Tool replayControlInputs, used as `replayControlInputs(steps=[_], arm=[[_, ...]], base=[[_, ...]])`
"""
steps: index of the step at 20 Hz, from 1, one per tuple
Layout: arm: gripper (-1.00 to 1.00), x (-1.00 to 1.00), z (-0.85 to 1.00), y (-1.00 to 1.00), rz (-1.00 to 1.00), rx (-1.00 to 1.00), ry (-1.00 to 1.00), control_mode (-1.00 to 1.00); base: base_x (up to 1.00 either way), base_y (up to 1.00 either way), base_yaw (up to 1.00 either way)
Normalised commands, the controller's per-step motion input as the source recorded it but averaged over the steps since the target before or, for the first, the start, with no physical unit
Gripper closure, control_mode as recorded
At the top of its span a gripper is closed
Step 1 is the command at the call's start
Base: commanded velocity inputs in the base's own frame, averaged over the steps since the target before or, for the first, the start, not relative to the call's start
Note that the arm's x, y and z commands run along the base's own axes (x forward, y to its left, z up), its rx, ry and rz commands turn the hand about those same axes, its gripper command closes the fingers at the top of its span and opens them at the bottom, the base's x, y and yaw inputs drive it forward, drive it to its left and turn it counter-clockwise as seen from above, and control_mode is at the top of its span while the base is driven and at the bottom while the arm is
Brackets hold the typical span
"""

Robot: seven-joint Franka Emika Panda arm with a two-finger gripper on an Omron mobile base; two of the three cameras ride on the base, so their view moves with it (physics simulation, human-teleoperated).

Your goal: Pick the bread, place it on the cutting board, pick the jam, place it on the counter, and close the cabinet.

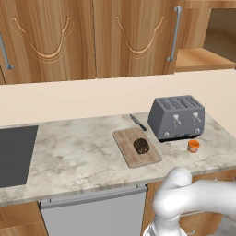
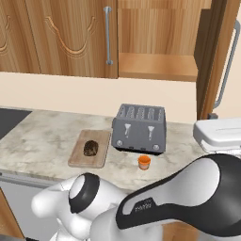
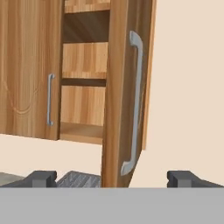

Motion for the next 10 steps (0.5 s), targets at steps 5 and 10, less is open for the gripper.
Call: replayControlInputs(steps=[5,10], arm=[[-1.0,0.18,-0.09,0.0,0.06,0.0,-0.08,-1.0],[-1.0,0.15,-0.06,0.0,0.08,0.0,-0.04,-1.0]], base=[[0.0,0.0,0.0],[0.0,0.0,0.0]])
